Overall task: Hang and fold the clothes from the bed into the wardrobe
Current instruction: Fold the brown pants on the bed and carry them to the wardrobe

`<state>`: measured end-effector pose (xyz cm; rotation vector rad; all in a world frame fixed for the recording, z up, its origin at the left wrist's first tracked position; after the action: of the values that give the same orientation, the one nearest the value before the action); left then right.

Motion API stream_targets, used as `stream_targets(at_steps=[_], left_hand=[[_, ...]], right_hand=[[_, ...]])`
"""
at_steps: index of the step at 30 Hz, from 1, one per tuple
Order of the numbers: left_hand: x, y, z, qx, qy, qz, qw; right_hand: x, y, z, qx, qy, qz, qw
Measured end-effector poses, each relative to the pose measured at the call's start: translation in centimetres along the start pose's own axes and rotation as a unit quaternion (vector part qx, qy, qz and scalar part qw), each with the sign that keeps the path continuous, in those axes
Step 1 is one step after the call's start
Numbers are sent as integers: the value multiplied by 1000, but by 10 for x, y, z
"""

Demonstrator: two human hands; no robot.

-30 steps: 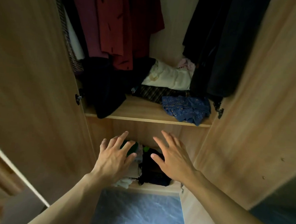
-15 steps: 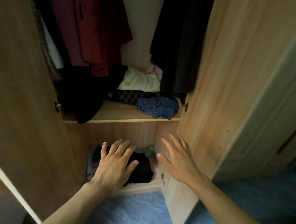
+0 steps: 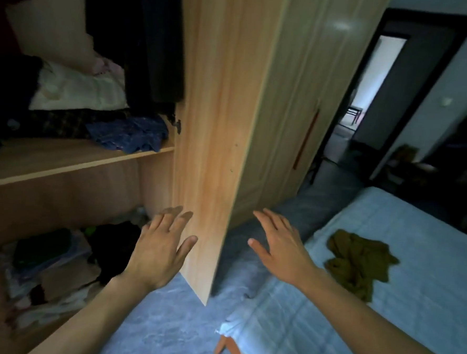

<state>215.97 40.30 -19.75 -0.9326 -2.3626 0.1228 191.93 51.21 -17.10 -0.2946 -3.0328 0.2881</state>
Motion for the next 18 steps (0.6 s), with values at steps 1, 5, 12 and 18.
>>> stream_targets(at_steps=[1,5,12,18], left_hand=[[13,-2,7,-7,4,14,1000],[58,-12,32,-25,8,56,998],[161,-35,102,-70,-12,88,994],[284,-52,173,-112,4,126,986]], right_hand=[[14,10,-1,0,1,17,1000],[68,49,-5,8,-6,63,998],[182,119,0,36,-17,132,990],[295,182,4,50,-42,184,981]])
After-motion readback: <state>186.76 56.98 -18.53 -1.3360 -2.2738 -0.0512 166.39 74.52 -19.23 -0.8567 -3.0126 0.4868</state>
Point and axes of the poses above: each hand's wrist, its own y-axis away from the middle knuckle, its own z-axis out of the palm, x = y × z, the point moved 4 cm from there along -y, towards the middle knuckle, and after that the axes turned 14 degrees about y, right-handed, at the moved point
